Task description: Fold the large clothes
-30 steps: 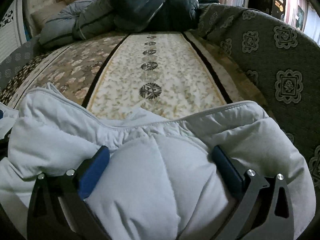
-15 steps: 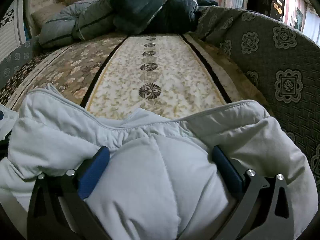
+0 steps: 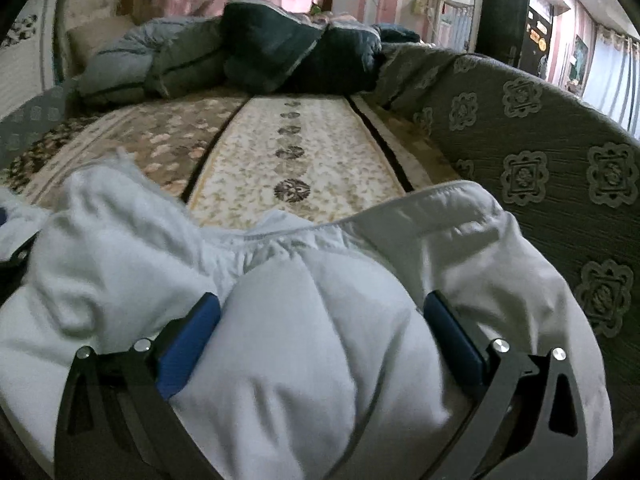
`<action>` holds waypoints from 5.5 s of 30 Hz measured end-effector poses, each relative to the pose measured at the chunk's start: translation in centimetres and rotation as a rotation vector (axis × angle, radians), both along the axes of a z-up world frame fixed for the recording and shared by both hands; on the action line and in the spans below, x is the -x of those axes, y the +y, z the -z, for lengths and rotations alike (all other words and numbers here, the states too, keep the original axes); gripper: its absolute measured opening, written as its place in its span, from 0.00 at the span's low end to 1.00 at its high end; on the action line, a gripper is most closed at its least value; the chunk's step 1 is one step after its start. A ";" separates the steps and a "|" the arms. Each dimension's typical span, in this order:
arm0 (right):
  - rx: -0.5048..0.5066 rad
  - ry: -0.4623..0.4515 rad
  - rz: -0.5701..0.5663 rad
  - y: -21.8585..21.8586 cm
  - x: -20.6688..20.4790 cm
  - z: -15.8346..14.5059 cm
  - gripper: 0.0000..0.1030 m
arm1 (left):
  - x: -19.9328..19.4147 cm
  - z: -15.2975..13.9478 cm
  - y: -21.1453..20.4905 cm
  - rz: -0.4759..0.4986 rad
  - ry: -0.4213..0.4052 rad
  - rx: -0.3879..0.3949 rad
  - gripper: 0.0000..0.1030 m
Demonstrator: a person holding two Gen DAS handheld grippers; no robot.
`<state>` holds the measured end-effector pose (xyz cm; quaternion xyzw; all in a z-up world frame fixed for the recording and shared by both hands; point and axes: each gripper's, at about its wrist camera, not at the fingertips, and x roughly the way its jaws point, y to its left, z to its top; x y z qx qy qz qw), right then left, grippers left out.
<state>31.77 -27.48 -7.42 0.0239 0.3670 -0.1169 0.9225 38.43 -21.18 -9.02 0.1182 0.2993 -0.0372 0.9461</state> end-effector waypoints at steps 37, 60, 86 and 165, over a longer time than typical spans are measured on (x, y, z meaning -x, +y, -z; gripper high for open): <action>-0.287 -0.037 -0.121 -10.7 14.0 4.4 0.99 | 12.0 3.1 15.9 -0.222 0.131 0.162 0.97; -0.306 -0.059 -0.135 -8.8 18.7 1.5 0.35 | 17.0 0.9 17.1 -0.111 0.203 0.384 0.23; -0.054 -0.340 -0.155 6.3 42.1 -9.2 0.93 | 44.5 -10.6 14.6 0.078 -0.398 0.256 0.97; -0.119 -0.326 -0.105 1.8 39.8 -6.9 0.98 | 43.0 -9.7 10.2 0.006 -0.204 0.108 0.97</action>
